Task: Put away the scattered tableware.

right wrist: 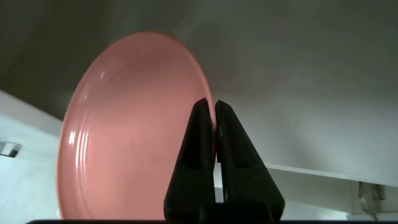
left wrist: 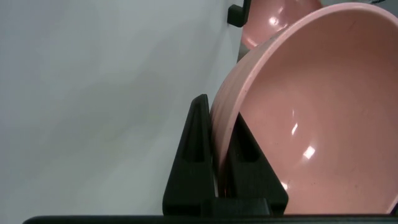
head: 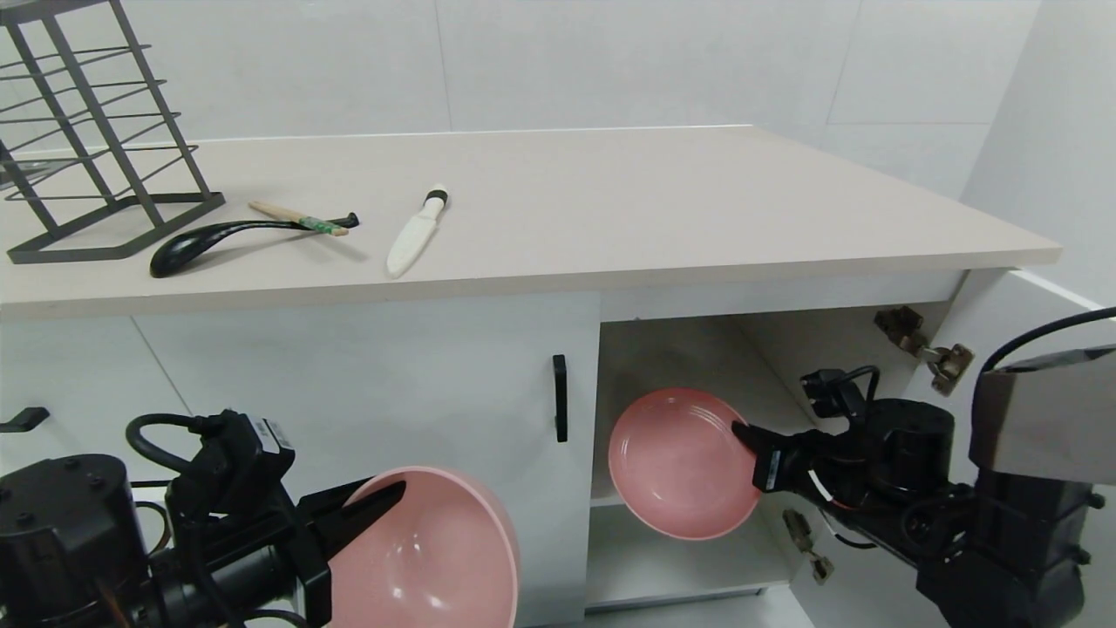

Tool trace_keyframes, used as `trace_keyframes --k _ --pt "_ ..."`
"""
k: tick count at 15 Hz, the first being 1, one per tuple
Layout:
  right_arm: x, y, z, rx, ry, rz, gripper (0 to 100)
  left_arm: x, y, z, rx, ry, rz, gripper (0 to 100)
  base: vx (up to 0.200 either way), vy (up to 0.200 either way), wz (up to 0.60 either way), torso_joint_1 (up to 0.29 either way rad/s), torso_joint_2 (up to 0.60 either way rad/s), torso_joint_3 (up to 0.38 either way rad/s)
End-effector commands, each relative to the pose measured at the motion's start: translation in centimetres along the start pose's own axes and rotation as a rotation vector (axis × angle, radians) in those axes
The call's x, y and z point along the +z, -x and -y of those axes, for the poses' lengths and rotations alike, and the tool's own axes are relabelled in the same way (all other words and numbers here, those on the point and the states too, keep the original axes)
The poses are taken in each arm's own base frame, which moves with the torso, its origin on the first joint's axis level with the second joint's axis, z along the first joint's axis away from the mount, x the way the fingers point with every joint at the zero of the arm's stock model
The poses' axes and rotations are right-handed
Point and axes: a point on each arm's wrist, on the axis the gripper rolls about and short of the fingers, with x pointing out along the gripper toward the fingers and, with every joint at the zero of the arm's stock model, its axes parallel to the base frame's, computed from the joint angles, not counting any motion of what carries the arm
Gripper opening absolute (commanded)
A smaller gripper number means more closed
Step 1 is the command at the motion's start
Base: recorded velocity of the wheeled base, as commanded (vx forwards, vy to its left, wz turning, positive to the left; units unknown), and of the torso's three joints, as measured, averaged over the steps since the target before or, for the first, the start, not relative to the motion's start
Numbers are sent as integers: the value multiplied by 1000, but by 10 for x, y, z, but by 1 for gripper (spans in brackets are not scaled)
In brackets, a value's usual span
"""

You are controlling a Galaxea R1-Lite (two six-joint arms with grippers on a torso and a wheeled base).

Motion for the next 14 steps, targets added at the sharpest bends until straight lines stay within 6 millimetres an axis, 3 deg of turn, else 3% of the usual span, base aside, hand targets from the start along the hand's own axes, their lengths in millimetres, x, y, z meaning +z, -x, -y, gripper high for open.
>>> trace_keyframes --k 1,5,7,14 --pt "-25 -28 19 -43 -25 -58 0 1 0 0 0 -2 4 0 0 0 0 0 0 0" --pt "-36 -53 35 -151 -45 -26 0 -1 -1 0 -4 1 -5 0 0 0 0 0 0 0" --pt "-32 -62 35 -149 -128 13 0 0 0 1 -3 -1 0 0 0 0 0 0 0 0" --pt "-37 -94 39 -132 -126 68 0 0 0 0 -1 -2 2 0 0 0 0 0 0 0"
